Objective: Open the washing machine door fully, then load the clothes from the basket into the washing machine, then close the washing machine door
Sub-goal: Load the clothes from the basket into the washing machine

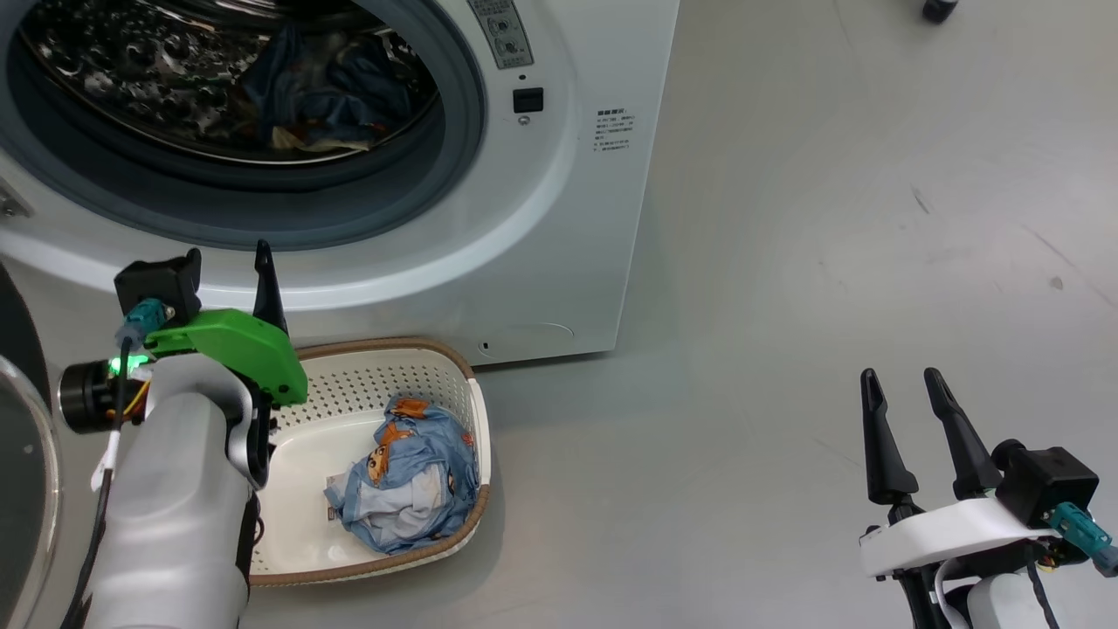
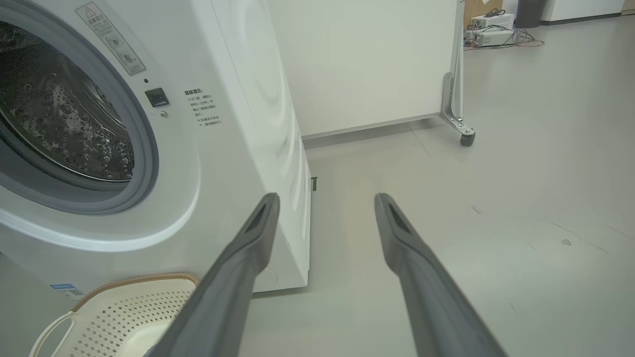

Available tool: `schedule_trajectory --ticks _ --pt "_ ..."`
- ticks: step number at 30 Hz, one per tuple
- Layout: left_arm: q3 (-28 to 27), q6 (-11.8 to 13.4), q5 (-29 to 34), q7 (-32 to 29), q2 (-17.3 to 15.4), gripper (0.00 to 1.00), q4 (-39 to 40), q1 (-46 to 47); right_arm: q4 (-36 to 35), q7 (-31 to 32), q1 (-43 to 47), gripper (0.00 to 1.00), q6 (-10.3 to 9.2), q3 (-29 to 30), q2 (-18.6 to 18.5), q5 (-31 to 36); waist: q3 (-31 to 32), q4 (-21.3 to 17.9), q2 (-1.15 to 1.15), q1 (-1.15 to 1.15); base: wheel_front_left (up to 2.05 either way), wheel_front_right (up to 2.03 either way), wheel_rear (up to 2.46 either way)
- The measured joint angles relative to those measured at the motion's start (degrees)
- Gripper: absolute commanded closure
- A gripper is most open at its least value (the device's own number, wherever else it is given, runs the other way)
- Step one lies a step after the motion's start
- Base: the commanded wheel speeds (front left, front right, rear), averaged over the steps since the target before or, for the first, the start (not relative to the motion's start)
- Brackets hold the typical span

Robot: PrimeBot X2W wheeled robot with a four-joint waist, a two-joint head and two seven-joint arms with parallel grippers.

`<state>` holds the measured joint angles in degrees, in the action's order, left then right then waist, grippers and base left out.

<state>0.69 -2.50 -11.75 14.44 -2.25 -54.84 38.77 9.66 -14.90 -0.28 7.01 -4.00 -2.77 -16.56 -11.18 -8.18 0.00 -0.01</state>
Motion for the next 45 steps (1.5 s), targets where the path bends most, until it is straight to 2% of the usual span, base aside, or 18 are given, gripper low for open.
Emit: schedule_trajectory --ticks 4,10,24,45 --pt "0.03 -0.19 -0.1 0.0 0.07 0.0 3.38 -5.21 -0.03 0.0 1.23 0.0 0.0 -0.23 -0.76 0.67 2.35 1.34 0.0 0.0 0.0 0.0 0.0" --pt "1.0 -2.01 -0.12 0.0 0.53 0.0 11.7 -11.8 -0.14 0.0 3.04 0.0 0.0 0.01 -1.77 1.63 4.98 3.41 0.0 0.0 0.0 0.0 0.0" --pt "-0.78 -2.35 -1.09 0.0 0.6 0.0 26.68 -26.8 -0.97 0.0 4.88 0.0 0.0 -1.15 -2.9 2.45 8.98 7.22 0.0 0.0 0.0 0.0 0.0" --pt "0.21 -2.6 -2.24 0.0 0.41 0.0 41.06 -41.96 -1.38 0.0 6.67 0.0 0.0 -1.8 -3.96 3.32 11.02 8.04 0.0 0.0 0.0 0.0 0.0"
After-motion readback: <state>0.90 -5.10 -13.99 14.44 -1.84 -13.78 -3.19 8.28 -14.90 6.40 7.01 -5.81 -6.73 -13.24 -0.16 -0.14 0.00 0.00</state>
